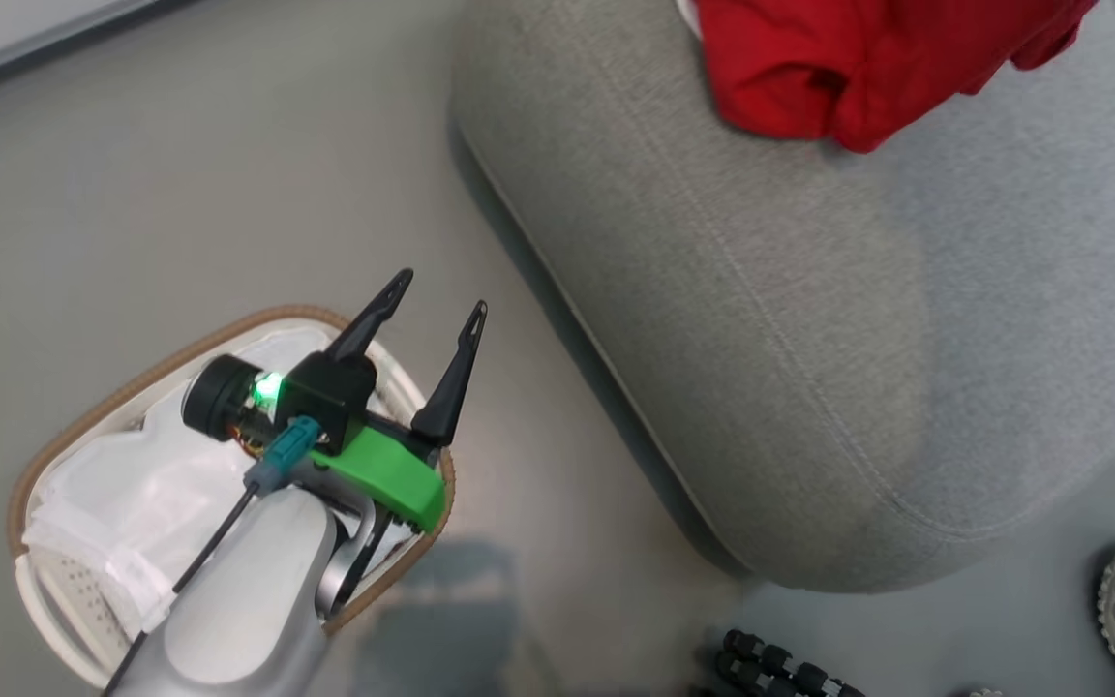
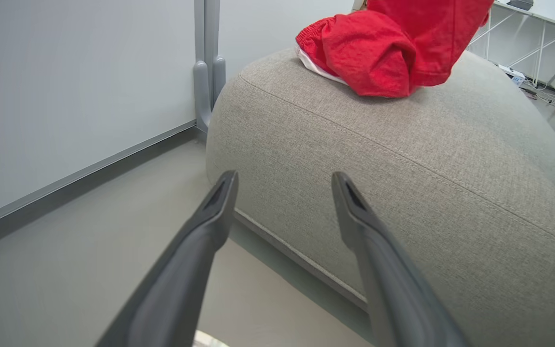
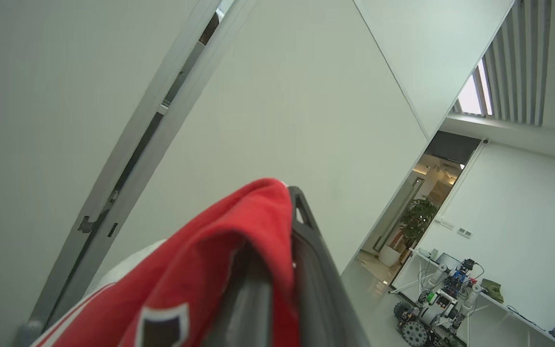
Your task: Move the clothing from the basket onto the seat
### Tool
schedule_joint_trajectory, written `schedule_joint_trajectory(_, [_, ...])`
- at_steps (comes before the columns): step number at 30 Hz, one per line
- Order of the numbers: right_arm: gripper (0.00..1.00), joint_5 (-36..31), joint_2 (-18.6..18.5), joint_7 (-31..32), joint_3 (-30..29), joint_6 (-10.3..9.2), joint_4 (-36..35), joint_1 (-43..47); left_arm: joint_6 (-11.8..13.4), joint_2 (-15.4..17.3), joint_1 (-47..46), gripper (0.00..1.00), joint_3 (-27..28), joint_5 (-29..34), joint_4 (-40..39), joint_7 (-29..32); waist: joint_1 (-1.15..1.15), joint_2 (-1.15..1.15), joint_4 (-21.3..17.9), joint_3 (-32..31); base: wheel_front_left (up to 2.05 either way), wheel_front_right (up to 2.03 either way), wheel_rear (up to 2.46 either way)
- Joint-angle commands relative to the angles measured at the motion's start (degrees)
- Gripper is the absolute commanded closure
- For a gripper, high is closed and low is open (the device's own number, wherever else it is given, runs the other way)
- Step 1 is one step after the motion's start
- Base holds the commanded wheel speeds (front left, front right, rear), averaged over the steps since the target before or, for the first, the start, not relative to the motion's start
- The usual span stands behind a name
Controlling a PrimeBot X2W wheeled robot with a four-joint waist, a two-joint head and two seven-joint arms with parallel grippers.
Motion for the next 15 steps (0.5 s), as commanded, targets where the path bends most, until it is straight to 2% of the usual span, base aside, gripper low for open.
schedule_joint_trajectory(1, [1.0, -0.69, 1.16, -0.04, -0.75, -0.08, 1.76, 1.88, -0.25, 0.42, -1.76, 0.0, -0.19, -0.36, -0.55, 0.02, 0.0, -0.01, 4.61, 4.7, 0.0, 0.0, 0.0])
schedule_joint_trajectory(9, [1.0, -2.85, 7.66, -0.13, -7.35, -0.08, 10.22, 12.94, -0.25, 1.1, -4.19, 0.0, -0.89, -0.91, -1.96, 0.02, 0.0, -0.01, 7.69, 7.67, 0.0, 0.0, 0.0])
schedule_joint_trajectory(11, [0.92, -2.99, 8.86, -0.14, -8.57, -0.08, 11.5, 15.45, -0.25, 1.08, -4.4, 0.0, -0.97, -0.86, -1.91, 0.02, 0.0, -0.01, 7.95, 7.65, 0.0, 0.0, 0.0])
schedule_joint_trajectory(12, [0.76, -2.97, 9.45, -0.14, -9.27, -0.08, 11.9, 16.72, -0.25, 0.98, -4.56, 0.0, -0.99, -0.87, -1.97, 0.02, 0.0, -0.01, 8.03, 7.48, 0.0, 0.0, 0.0])
schedule_joint_trajectory(13, [0.67, -3.05, 9.9, -0.14, -9.67, -0.08, 12.2, 17.78, -0.25, 0.88, -4.59, 0.0, -0.99, -0.87, -2.04, 0.02, 0.0, -0.01, 8.04, 7.23, 0.0, 0.0, 0.0])
schedule_joint_trajectory(15, [0.34, -2.77, 10.8, -0.13, -10.64, -0.08, 12.07, 20.09, -0.25, 0.56, -4.38, 0.0, -1.05, -0.8, -2.15, 0.02, 0.0, -0.01, 7.94, 6.39, 0.0, 0.0, 0.0])
